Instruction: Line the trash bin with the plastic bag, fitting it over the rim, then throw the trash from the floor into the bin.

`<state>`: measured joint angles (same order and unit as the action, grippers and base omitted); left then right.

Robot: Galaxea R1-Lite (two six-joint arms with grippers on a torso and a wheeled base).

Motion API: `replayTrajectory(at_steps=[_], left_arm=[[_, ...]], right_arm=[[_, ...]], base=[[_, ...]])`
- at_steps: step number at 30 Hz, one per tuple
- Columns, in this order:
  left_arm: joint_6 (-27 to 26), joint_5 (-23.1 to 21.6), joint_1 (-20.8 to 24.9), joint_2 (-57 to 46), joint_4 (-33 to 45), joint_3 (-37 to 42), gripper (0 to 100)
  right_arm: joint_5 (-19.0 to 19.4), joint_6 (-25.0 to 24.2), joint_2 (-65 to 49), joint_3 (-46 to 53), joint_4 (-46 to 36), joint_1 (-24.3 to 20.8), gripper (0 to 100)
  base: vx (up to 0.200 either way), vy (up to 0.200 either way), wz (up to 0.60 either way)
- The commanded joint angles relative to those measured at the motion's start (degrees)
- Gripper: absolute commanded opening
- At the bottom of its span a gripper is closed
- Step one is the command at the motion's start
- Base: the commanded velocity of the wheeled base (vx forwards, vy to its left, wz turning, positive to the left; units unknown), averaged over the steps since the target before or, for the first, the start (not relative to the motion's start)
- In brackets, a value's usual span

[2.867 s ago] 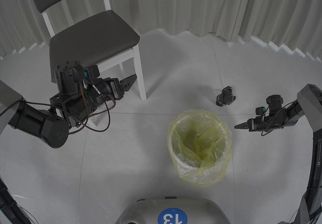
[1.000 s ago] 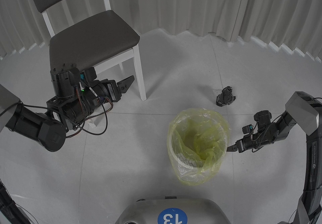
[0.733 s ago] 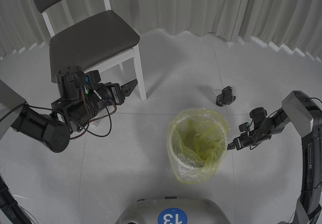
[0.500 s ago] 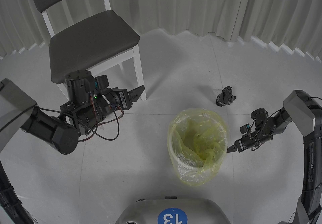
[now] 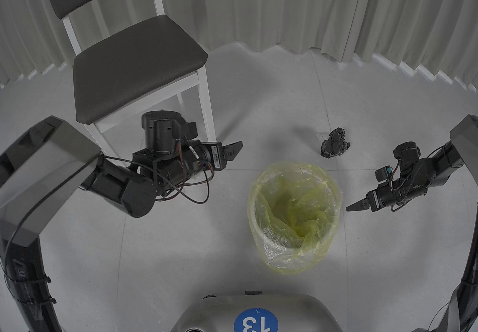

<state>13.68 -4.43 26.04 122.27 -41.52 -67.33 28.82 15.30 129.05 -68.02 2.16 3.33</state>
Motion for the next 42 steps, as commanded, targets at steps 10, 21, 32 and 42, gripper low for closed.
replayTrajectory(at_steps=[10, 21, 32, 42], left_arm=[[-3.7, 0.6, 5.2, 16.4, 15.7, -22.7, 100], [-3.9, 0.7, 6.1, 24.5, 25.6, -37.6, 100], [-4.4, 1.1, 5.0, 29.8, 31.3, -47.2, 100], [-4.6, 1.3, 2.7, 30.4, 31.7, -47.3, 100]], right_arm=[[-0.1, -2.1, -11.3, 5.4, 1.4, -2.1, 100], [-0.2, -3.0, -9.1, 7.6, 8.7, -1.9, 100], [0.3, -3.2, -7.7, 7.5, 10.1, -1.2, 100], [0.4, -3.2, -5.0, 7.6, 13.1, 0.0, 100]], base=[[0.000, 0.000, 0.00], [0.000, 0.000, 0.00], [0.000, 0.000, 0.00], [0.000, 0.000, 0.00]])
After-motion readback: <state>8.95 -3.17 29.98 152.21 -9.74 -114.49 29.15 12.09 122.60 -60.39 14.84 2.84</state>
